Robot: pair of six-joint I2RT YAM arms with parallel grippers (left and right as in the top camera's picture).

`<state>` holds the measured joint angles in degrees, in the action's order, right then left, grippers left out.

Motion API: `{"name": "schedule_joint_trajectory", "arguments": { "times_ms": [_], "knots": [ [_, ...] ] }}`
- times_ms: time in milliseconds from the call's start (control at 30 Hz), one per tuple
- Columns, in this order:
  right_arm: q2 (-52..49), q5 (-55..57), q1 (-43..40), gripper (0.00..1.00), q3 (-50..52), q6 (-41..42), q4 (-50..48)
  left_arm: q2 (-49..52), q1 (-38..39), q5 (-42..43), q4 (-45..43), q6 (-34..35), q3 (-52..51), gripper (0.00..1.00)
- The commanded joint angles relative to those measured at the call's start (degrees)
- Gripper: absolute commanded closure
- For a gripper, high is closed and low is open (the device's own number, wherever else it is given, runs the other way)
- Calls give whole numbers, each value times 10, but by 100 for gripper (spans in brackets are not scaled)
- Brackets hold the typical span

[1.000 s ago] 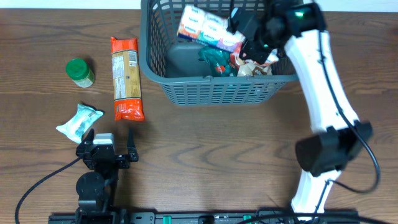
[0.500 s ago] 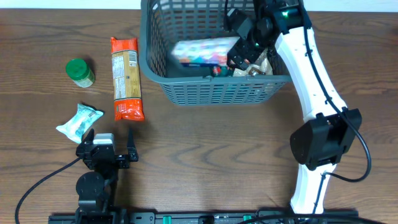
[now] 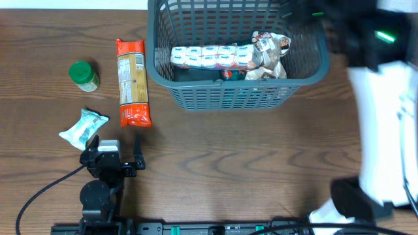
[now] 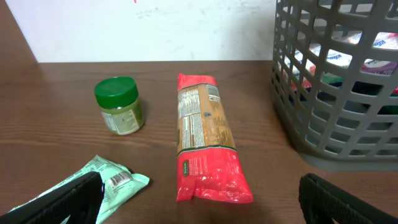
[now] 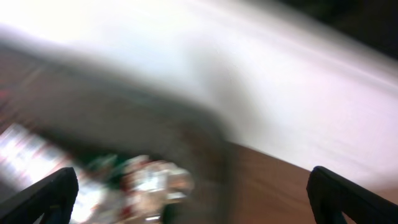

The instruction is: Pack container

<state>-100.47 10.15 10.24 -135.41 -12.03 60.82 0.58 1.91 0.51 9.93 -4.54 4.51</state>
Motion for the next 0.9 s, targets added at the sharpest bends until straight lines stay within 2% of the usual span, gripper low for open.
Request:
{"name": "schedule_joint_trajectory", "arguments": {
  "times_ms": [0,133,400,567,867],
  "knots": [
    [51,160,-74,1,-10,115,14,-3,-3,4,6,-4,-14,1],
    [73,202,-163,1,-10,164,38,-3,-3,4,6,-4,-14,1],
    [68,184,-302,1,-5,232,101,-3,-3,4,6,-4,-14,1],
    [65,120,-320,1,-5,249,122,-3,-3,4,6,-4,-14,1],
    [65,116,-319,1,-5,249,125,-3,-3,4,6,-4,-14,1]
  ]
}}
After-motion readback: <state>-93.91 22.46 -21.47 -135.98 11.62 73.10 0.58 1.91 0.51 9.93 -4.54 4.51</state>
